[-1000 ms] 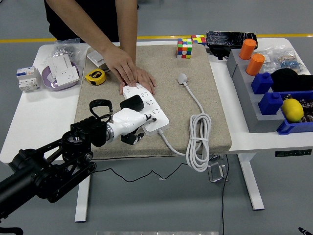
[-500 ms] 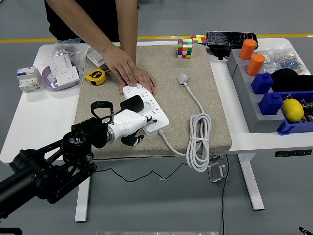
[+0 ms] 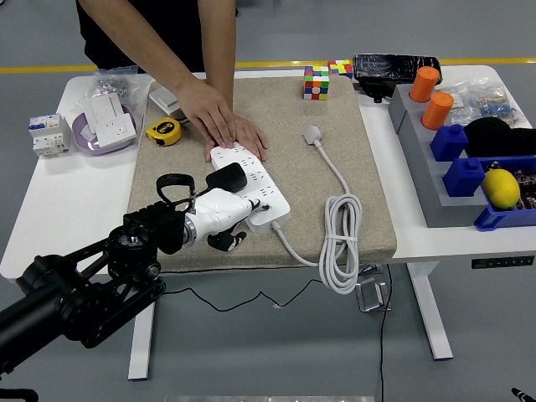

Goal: Pick up the plug,place it near the board,insert it into the board,press the button

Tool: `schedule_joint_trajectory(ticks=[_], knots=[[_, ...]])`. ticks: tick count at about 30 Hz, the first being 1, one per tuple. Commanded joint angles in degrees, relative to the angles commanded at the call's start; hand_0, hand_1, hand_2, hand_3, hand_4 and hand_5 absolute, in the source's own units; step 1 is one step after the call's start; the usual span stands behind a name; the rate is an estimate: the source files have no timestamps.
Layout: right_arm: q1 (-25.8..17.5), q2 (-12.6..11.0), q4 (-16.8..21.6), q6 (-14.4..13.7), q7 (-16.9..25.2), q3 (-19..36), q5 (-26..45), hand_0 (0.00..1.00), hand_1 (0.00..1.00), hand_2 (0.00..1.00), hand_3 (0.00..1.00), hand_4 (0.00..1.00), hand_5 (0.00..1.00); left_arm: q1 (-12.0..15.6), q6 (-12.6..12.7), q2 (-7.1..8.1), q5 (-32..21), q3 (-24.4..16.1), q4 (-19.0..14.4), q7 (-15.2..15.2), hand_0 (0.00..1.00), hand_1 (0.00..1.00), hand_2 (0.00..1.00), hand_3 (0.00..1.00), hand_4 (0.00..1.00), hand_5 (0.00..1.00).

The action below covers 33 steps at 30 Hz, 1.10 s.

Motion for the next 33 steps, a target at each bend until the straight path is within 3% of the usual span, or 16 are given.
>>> schedule_joint_trajectory(ticks=[9, 13, 19, 21, 22, 27, 28, 30, 33], knots=[[-0.13, 0.14, -0.16, 0.02, -0.03, -0.05, 0.12, 0.916, 0.803, 0.767, 0.775, 0.998, 0.807, 0.24, 0.82, 0.32, 0.98, -1.14, -1.01, -0.01, 0.123, 0.056, 0.165, 0.884, 0.533, 0.002], [-0.28, 0.23, -0.14, 0.04, -0.05, 0.03, 0.03, 0.917, 0.804, 0.766, 0.775, 0.998, 0.807, 1.77, 0.35, 1.11, 2.15, -3.04, -4.41, 0.34, 0.123, 0.057, 0.165, 0.883, 0.529, 0.002], [-0.65, 0.27, -0.17, 0.01, -0.08, 0.02, 0.01, 0.917, 0.803, 0.766, 0.776, 0.998, 0.807, 5.43, 0.05, 2.07, 2.60, -9.71, -12.29, 0.98, 0.124, 0.059, 0.166, 0.875, 0.505, 0.002], [-0.74, 0.23, -0.18, 0.01, -0.08, 0.04, 0.03, 0.917, 0.803, 0.766, 0.776, 0.998, 0.807, 6.33, 1.53, 2.15, 2.60, -11.62, -14.16, 0.43, 0.124, 0.059, 0.166, 0.875, 0.505, 0.002], [-0.83, 0.21, -0.18, 0.00, -0.10, 0.07, 0.03, 0.917, 0.803, 0.767, 0.776, 0.998, 0.807, 7.04, 3.18, 2.07, 2.02, -13.17, -15.45, -0.25, 0.153, 0.064, 0.173, 0.623, 0.534, 0.002], [-1.19, 0.19, -0.18, 0.03, -0.11, 0.06, 0.05, 0.917, 0.803, 0.767, 0.776, 0.998, 0.807, 8.56, 10.95, 1.26, -7.45, -18.53, -17.86, -2.99, 0.153, 0.064, 0.173, 0.623, 0.534, 0.002], [-1.23, 0.20, -0.16, 0.04, -0.11, 0.07, 0.03, 0.917, 0.803, 0.766, 0.777, 0.998, 0.808, 8.68, 12.37, 1.01, -9.69, -19.37, -17.95, -3.37, 0.192, 0.168, 0.255, 0.540, 0.836, 0.002], [-1.28, 0.23, -0.14, 0.05, -0.13, -0.02, 0.01, 0.917, 0.803, 0.766, 0.777, 0.998, 0.808, 8.76, 14.39, 0.34, -14.85, -21.40, -17.77, -3.95, 0.192, 0.168, 0.255, 0.540, 0.836, 0.002], [-1.32, 0.22, -0.12, 0.08, -0.13, -0.05, 0.00, 0.917, 0.803, 0.766, 0.777, 0.998, 0.808, 8.54, 15.15, -0.25, -21.71, -23.08, -16.83, -4.77, 0.192, 0.168, 0.255, 0.540, 0.836, 0.002]])
